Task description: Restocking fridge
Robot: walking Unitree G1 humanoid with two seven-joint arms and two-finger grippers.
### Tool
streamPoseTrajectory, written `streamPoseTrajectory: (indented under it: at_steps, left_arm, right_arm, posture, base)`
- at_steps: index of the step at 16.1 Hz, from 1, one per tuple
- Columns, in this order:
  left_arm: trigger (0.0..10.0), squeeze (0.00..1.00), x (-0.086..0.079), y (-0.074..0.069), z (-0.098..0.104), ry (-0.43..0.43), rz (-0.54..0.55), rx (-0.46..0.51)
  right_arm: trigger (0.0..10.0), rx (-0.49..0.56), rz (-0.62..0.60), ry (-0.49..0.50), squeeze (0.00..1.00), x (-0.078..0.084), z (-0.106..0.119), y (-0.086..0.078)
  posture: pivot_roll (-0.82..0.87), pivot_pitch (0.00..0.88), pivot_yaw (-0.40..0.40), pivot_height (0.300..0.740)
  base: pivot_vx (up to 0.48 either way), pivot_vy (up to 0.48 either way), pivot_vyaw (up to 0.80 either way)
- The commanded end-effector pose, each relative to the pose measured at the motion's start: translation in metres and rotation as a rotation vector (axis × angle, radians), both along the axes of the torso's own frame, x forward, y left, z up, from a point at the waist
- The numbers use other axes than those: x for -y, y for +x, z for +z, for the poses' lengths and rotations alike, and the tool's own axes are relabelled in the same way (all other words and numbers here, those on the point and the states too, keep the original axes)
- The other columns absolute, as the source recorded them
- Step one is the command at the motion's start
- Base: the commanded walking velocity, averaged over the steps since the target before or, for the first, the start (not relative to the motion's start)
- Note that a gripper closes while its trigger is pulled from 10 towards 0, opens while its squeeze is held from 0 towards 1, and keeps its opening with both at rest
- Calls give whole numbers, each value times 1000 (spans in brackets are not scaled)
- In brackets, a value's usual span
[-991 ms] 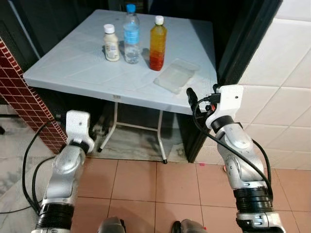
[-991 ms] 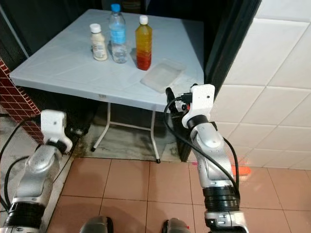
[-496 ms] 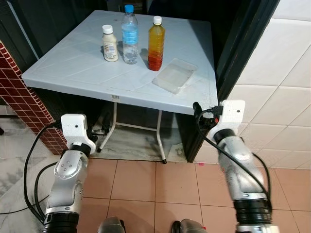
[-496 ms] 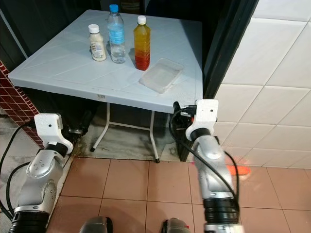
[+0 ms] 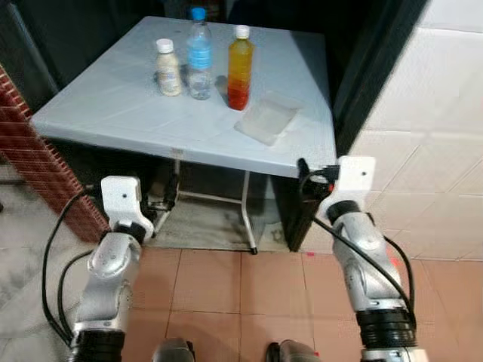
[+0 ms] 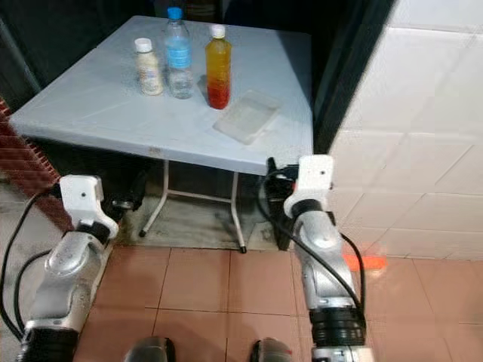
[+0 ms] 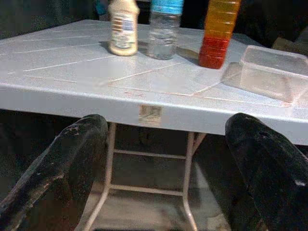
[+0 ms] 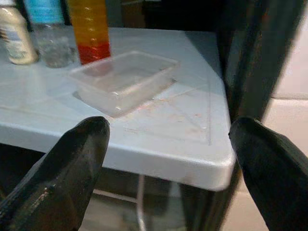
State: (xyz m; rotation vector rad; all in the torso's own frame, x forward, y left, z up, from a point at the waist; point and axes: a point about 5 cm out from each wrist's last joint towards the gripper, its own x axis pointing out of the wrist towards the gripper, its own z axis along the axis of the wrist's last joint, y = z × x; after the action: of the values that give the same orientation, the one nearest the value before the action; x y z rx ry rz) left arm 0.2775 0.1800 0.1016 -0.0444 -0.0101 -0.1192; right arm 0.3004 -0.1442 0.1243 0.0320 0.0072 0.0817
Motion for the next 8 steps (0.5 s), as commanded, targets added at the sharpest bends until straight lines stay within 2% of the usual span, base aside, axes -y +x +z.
streamPoseTrajectory:
  at_steps: [1,4,8]
  left_arm:
    - [10000,0,3,2,4,13,-11,9]
    - [10000,0,3,3,5,11,-9,15]
    - [10000,0,5,1,5,12,-15,17]
  right_arm:
    - [10000,4,-12,-16,0,4,0,-1]
    - [10000,18,-17,-21,0,7,3,2]
    - [10000,33,-23,-36,0,8,4,3]
  posture:
    - [23,30,1,740]
    - [23,30,-2,740]
    - [25,30,-2,740]
  base:
    - [274,0,-800]
    - [347,0,-775]
    - [424,0,0]
